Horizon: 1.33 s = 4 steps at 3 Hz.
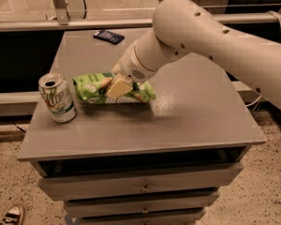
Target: Move green rice chip bag near 7up can
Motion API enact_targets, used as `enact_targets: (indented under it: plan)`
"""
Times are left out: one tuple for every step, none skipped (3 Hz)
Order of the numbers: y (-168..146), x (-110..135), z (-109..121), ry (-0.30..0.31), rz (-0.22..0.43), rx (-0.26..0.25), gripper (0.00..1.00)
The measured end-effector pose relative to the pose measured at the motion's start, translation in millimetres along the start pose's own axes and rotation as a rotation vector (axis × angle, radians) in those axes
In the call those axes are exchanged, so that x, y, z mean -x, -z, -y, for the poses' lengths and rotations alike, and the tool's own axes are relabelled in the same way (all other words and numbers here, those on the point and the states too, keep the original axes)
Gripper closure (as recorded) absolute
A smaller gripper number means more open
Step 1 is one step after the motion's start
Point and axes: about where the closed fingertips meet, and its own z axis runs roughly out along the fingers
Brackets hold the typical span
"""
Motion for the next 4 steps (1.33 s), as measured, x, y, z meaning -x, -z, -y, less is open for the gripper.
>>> enact_targets:
  plan:
    - [0.9, -2.3, 1.5, -0.006, -0.003, 0.001, 0.00]
    - [26.7, -10.9, 19.6, -0.042, 0.014, -0.025, 0.00]
    - [63.2, -28.2, 47.5, -0.094, 0.037, -0.065, 0.00]
    - [113.8, -54.8, 79.4, -0.151, 0.070, -0.146, 0.00]
